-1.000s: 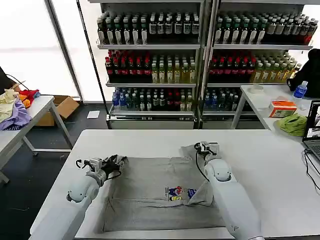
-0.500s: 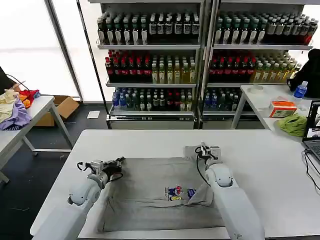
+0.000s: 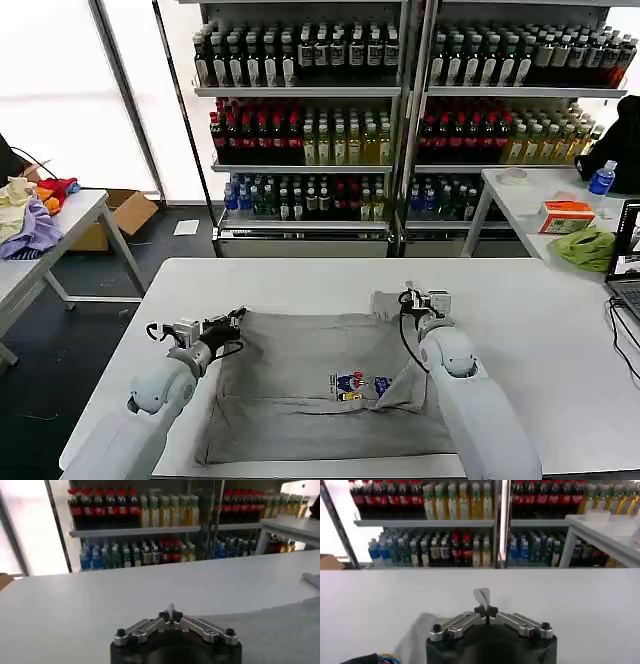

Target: Fold and organize the clothes.

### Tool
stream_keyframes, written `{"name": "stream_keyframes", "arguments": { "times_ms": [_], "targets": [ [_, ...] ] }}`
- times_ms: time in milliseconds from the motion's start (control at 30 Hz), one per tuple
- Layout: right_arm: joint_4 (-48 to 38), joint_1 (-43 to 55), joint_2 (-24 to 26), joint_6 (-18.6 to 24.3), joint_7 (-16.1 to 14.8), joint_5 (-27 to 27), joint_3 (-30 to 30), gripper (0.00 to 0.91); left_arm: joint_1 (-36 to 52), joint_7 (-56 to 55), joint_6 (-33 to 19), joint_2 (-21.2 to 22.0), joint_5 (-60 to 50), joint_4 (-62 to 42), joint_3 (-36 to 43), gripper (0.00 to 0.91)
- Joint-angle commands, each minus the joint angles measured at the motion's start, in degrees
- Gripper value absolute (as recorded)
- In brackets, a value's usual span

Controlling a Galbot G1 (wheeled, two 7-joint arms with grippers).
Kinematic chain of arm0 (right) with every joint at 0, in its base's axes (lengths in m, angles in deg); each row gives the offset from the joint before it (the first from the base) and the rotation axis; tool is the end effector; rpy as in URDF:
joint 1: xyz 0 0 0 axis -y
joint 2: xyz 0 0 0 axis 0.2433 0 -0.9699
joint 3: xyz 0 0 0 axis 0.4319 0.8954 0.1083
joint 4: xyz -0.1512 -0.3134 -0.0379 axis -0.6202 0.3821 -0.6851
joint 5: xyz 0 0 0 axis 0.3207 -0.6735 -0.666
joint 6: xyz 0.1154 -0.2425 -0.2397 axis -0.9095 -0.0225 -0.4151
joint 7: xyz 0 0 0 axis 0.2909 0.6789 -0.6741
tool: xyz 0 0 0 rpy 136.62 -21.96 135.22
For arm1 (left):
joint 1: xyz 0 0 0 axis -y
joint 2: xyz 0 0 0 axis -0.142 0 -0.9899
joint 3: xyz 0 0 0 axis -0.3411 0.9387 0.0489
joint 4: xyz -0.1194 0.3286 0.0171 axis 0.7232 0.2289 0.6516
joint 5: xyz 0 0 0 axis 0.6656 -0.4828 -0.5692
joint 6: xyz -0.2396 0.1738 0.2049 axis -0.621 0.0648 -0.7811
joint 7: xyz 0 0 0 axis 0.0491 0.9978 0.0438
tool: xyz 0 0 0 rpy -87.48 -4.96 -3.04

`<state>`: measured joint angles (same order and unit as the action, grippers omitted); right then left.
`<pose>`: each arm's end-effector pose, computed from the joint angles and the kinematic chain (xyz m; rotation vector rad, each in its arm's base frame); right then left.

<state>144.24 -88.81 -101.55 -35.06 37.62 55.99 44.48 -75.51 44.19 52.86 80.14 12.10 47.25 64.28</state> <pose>0.4371 -0.0138 -0.2744 0.0454 -2.7490 -0.0062 0.3814 0.0830 -0.3004 -0.3706 -2.6906 -0.0505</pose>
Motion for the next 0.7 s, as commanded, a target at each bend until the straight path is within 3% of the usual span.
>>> {"name": "stream_keyframes", "arguments": {
  "times_ms": [33, 533, 700],
  "targets": [
    [11.4, -4.0, 0.5, 0.2, 0.2, 0.7, -0.5, 0.000, -4.5, 0.3, -1.1, -1.3, 0.9, 6.8, -3.3, 0.000],
    [25.1, -19.4, 1.6, -0.2, 2.8, 0.9, -3.7, 0.000, -13.3, 1.4, -1.3, -1.0, -0.7, 14.4, -6.9, 0.000],
    [30.3, -25.6, 1.9, -0.8, 5.2, 1.9, -6.7, 0.000, -17.7, 2.0, -1.8, -0.8, -2.8, 16.1, -8.2, 0.000]
  ]
}}
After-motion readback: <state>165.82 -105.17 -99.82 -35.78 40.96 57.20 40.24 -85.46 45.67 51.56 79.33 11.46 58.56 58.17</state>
